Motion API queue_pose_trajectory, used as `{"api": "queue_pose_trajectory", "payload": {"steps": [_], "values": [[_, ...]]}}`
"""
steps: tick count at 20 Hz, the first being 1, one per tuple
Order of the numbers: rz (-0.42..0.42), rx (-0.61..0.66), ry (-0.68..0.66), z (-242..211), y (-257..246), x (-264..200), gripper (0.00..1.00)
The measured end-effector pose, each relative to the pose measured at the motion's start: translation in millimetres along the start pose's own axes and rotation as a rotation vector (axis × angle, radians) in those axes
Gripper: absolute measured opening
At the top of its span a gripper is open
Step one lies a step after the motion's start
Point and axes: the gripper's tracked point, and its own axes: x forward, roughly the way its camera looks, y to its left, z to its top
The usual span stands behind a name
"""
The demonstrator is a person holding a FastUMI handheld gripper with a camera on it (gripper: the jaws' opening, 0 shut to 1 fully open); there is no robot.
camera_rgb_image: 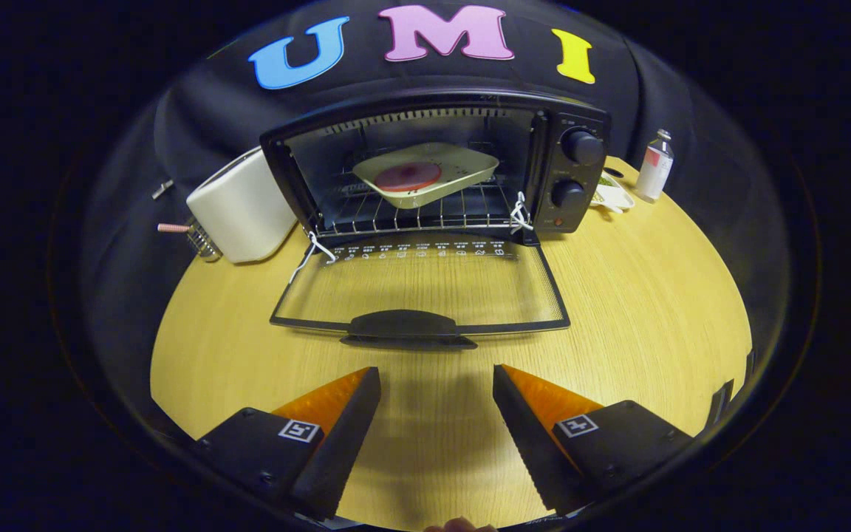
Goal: Open the toaster oven, put the food inside, and close the toaster oven door.
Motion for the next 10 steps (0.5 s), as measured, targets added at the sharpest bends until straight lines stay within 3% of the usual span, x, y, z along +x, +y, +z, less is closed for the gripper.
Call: {"api": "queue_pose_trajectory", "payload": {"steps": [7,10], "values": [[-0.092,-0.035,-0.005,5,-5,32,1.0],[-0.086,-0.05,-0.013,9,-6,32,0.99]]}}
